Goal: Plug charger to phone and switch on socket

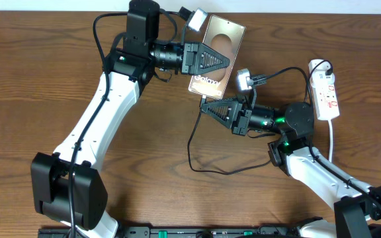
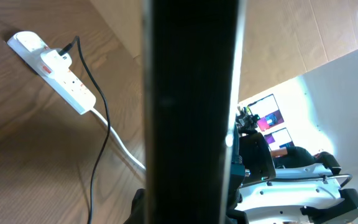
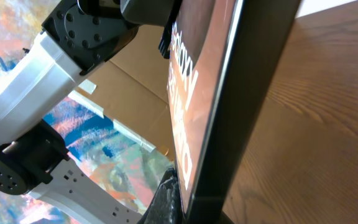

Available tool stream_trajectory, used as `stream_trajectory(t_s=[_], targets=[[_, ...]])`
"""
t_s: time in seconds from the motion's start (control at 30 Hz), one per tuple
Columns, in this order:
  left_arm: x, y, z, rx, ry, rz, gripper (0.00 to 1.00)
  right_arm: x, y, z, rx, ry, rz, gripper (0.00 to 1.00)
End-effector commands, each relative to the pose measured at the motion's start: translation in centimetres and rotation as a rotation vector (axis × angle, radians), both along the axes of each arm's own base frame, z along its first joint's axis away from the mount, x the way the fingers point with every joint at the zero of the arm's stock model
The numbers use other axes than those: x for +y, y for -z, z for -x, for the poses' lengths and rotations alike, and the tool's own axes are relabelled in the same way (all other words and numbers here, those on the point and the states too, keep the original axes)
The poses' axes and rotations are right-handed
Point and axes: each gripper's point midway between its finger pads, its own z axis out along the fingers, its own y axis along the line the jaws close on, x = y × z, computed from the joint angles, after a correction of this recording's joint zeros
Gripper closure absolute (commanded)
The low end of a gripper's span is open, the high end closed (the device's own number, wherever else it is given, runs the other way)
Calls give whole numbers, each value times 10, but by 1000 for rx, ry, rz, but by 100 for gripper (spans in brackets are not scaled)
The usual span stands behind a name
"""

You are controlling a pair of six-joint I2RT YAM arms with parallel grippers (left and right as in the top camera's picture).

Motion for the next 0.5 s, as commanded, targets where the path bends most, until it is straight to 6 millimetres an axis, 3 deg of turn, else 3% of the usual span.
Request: stream_trajectory(t_s=[0.0, 0.3, 0.47], targets=[[-18, -8, 54, 47, 219, 59, 93, -28, -45, -55, -72, 319, -118, 99], [-18, -6, 48, 35, 190, 48, 92, -28, -44, -55, -65, 314, -115, 99], [-5, -4, 34, 9, 138, 46, 92, -26, -37, -56, -37, 305, -97, 99]])
